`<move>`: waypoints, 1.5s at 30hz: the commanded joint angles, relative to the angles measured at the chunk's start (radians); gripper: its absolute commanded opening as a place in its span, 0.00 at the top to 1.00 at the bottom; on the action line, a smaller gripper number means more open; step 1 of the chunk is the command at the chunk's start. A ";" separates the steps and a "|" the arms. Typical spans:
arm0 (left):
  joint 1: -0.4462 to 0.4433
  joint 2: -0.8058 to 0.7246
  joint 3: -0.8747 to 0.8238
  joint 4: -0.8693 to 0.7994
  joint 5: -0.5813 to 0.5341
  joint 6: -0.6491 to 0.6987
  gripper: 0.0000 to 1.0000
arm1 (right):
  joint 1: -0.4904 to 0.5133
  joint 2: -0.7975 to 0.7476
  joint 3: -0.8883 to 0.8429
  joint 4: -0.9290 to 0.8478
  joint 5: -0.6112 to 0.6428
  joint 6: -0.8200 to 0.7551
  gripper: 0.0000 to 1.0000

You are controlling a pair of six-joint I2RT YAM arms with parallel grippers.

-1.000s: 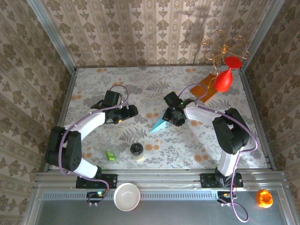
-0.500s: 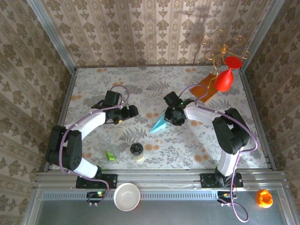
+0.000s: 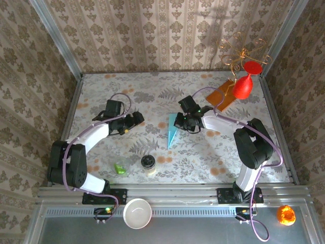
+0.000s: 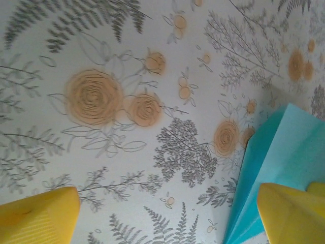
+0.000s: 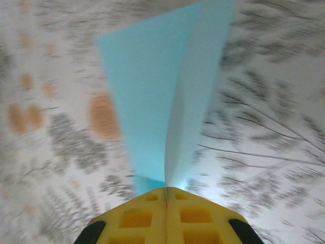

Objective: Fold a paper plane with a square sheet of paper (pick it up from the middle)
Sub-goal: Turn over the paper plane at the center of the table.

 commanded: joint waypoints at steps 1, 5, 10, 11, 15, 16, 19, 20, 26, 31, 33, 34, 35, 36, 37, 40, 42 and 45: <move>0.019 -0.042 -0.035 0.059 0.052 -0.051 0.09 | -0.012 0.001 0.035 0.144 -0.231 -0.126 0.97; 0.017 -0.053 -0.050 0.082 0.066 -0.067 0.09 | -0.021 0.071 0.046 0.205 -0.367 -0.132 0.98; -0.017 -0.019 -0.045 0.082 0.067 -0.072 0.10 | -0.055 0.118 -0.018 0.331 -0.459 -0.072 0.98; -0.030 -0.007 -0.042 0.084 0.066 -0.074 0.11 | -0.064 0.119 -0.033 0.345 -0.464 -0.068 0.98; -0.089 0.053 -0.015 0.088 0.053 -0.080 0.14 | -0.104 0.132 -0.080 0.354 -0.469 -0.081 0.97; -0.101 0.067 -0.008 0.091 0.051 -0.082 0.15 | -0.112 0.136 -0.088 0.347 -0.463 -0.090 0.97; -0.146 0.113 0.013 0.112 0.058 -0.096 0.19 | -0.137 0.154 -0.103 0.315 -0.446 -0.128 0.97; -0.161 0.131 0.023 0.112 0.055 -0.100 0.20 | -0.147 0.159 -0.110 0.314 -0.446 -0.135 0.96; -0.238 0.215 0.063 0.158 0.080 -0.129 0.30 | -0.184 0.151 -0.143 0.326 -0.446 -0.146 0.96; -0.263 0.268 0.104 0.200 0.110 -0.131 0.33 | -0.186 0.152 -0.143 0.328 -0.450 -0.146 0.96; -0.268 0.287 0.128 0.192 0.111 -0.123 0.34 | -0.186 0.153 -0.143 0.330 -0.452 -0.145 0.96; -0.269 0.296 0.138 0.188 0.113 -0.120 0.36 | -0.186 0.152 -0.145 0.331 -0.452 -0.145 0.96; -0.272 0.306 0.152 0.178 0.111 -0.115 0.38 | -0.186 0.154 -0.145 0.331 -0.452 -0.145 0.96; -0.273 0.318 0.166 0.163 0.105 -0.109 0.40 | -0.186 0.153 -0.145 0.332 -0.453 -0.145 0.96; -0.274 0.328 0.178 0.149 0.100 -0.104 0.44 | -0.186 0.155 -0.145 0.332 -0.452 -0.144 0.96; -0.274 0.364 0.212 0.126 0.087 -0.086 0.56 | -0.186 0.156 -0.145 0.333 -0.450 -0.143 0.96; -0.274 0.390 0.241 0.118 0.097 -0.074 0.60 | -0.186 0.159 -0.145 0.334 -0.450 -0.142 0.96; -0.274 0.426 0.281 0.093 0.106 -0.059 0.66 | -0.188 0.159 -0.142 0.333 -0.449 -0.142 0.96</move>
